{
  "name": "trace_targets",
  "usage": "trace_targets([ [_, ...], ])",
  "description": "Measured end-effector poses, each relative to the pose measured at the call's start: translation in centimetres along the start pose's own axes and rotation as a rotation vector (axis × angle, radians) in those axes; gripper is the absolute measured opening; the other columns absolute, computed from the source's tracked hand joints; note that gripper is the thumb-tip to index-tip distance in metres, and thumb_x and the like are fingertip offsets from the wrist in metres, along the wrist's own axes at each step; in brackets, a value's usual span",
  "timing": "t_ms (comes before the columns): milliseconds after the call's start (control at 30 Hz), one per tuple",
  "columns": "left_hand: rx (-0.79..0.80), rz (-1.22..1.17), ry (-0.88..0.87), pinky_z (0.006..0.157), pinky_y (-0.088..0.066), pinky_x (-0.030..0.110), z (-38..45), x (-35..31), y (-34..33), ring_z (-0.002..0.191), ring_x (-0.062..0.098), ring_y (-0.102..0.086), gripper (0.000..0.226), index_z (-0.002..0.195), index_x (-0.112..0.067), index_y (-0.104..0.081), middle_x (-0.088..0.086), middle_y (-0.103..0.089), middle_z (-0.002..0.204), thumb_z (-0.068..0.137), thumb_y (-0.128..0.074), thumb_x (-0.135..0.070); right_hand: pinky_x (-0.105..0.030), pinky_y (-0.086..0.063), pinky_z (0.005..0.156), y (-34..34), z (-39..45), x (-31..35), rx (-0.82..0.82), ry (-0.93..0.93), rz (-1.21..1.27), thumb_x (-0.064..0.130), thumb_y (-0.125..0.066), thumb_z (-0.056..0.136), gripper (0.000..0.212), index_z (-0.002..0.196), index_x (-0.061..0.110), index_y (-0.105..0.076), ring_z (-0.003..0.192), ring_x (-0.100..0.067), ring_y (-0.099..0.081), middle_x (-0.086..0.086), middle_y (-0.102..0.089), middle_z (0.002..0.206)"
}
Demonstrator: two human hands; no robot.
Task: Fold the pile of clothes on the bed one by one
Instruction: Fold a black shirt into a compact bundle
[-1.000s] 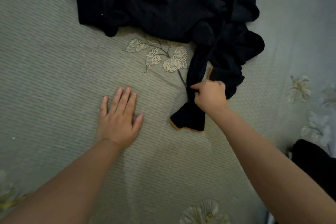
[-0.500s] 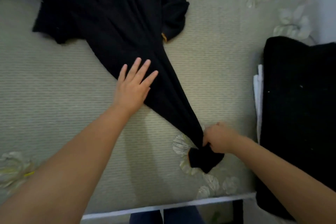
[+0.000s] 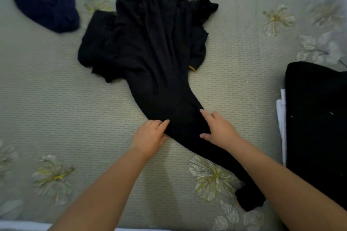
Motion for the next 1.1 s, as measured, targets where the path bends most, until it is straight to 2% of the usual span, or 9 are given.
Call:
trace_targets([
  [67, 0.025, 0.045, 0.037, 0.098, -0.031, 0.026, -0.5, 1.0, -0.4, 0.120, 0.016, -0.041, 0.047, 0.143, -0.023, -0.027, -0.001, -0.045, 0.131, 0.098, -0.033, -0.034, -0.032, -0.042, 0.094, -1.3, 0.6, 2.3, 0.024, 0.048, -0.022, 0.016, -0.051, 0.090, 0.060, 0.144, 0.016, -0.024, 0.115, -0.026, -0.050, -0.010, -0.049, 0.131],
  [200, -0.005, 0.017, 0.077, 0.095, -0.028, 0.026, -0.8, 2.1, 0.0, 0.116, 0.017, -0.042, 0.039, 0.135, -0.026, -0.043, -0.002, -0.050, 0.122, 0.097, -0.035, -0.026, -0.012, -0.032, 0.088, -2.7, -1.0, 3.2, 0.186, 0.138, 0.047, 0.014, -0.052, 0.091, 0.039, 0.130, 0.009, -0.050, 0.117, -0.019, -0.051, -0.007, -0.055, 0.130],
  [300, -0.143, -0.060, 0.060, 0.084, -0.038, 0.033, -1.3, 1.4, 2.6, 0.096, 0.026, -0.058, 0.022, 0.103, -0.009, -0.067, 0.007, -0.063, 0.098, 0.087, -0.052, -0.011, -0.006, -0.027, 0.074, -4.9, -4.9, 1.8, 0.431, 0.183, 0.054, 0.013, -0.058, 0.088, 0.034, 0.121, 0.006, -0.058, 0.110, -0.018, -0.054, -0.008, -0.059, 0.124],
  [433, -0.413, -0.239, -0.047, 0.055, -0.052, 0.036, -3.1, -1.8, 6.5, 0.061, 0.030, -0.062, 0.017, 0.068, 0.000, -0.067, 0.013, -0.064, 0.067, 0.076, -0.060, -0.013, -0.018, -0.035, 0.086, -9.7, -10.8, -1.3, 0.851, 0.173, -0.197, 0.015, -0.056, 0.088, 0.035, 0.122, 0.007, -0.057, 0.107, -0.018, -0.052, -0.008, -0.057, 0.127],
  [567, -0.134, -0.251, 0.058, 0.083, -0.044, 0.041, -0.5, -5.6, 2.5, 0.103, 0.029, -0.054, 0.051, 0.111, -0.006, -0.059, 0.011, -0.059, 0.110, 0.080, -0.062, -0.046, -0.018, -0.034, 0.092, -10.9, -14.2, -4.7, 1.038, 0.091, -0.320, 0.015, -0.051, 0.090, 0.040, 0.129, 0.012, -0.051, 0.119, -0.020, -0.046, -0.004, -0.050, 0.134],
  [667, 0.029, -0.122, 0.114, 0.090, -0.037, 0.037, 0.5, -8.8, -1.7, 0.112, 0.024, -0.042, 0.065, 0.121, -0.011, -0.047, 0.007, -0.047, 0.121, 0.079, -0.054, -0.059, -0.002, -0.035, 0.071, -8.6, -13.2, -5.9, 0.938, 0.022, -0.144, 0.010, -0.049, 0.089, 0.033, 0.119, 0.018, -0.062, 0.105, -0.011, -0.054, 0.000, -0.060, 0.123],
  [867, -0.066, -0.149, 0.046, 0.081, -0.036, 0.029, 1.4, -9.9, -2.7, 0.103, 0.022, -0.050, 0.027, 0.111, -0.009, -0.052, 0.006, -0.053, 0.112, 0.099, -0.033, -0.024, -0.013, -0.035, 0.091, -2.2, -8.9, -8.9, 0.556, -0.060, -0.103, 0.014, -0.047, 0.093, 0.029, 0.119, 0.018, -0.061, 0.111, -0.014, -0.054, -0.002, -0.061, 0.121],
  [1000, -0.041, -0.228, 0.047, 0.071, -0.038, 0.029, -1.7, -5.5, -1.4, 0.097, 0.024, -0.054, 0.028, 0.105, -0.005, -0.058, 0.009, -0.056, 0.104, 0.096, -0.041, -0.025, -0.008, -0.031, 0.085, 0.6, -5.9, -7.1, 0.334, -0.037, -0.063, 0.014, -0.048, 0.094, 0.029, 0.120, 0.013, -0.059, 0.114, -0.018, -0.053, -0.005, -0.059, 0.124],
  [1100, -0.095, -0.320, 0.282, 0.070, -0.044, 0.037, -7.0, 2.2, 0.3, 0.090, 0.033, -0.059, 0.020, 0.099, 0.002, -0.062, 0.018, -0.059, 0.098, 0.090, -0.053, -0.014, -0.008, -0.029, 0.076, 1.9, -3.5, -3.1, 0.168, 0.066, -0.031, 0.011, -0.051, 0.091, 0.027, 0.116, 0.007, -0.062, 0.109, -0.022, -0.056, -0.011, -0.062, 0.119],
])
Point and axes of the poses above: each hand's wrist, its own z-axis towards the middle knuckle, its own y-axis out of the back of the hand, x = y × z, the point moved 9 cm from there along z, towards the middle knuckle
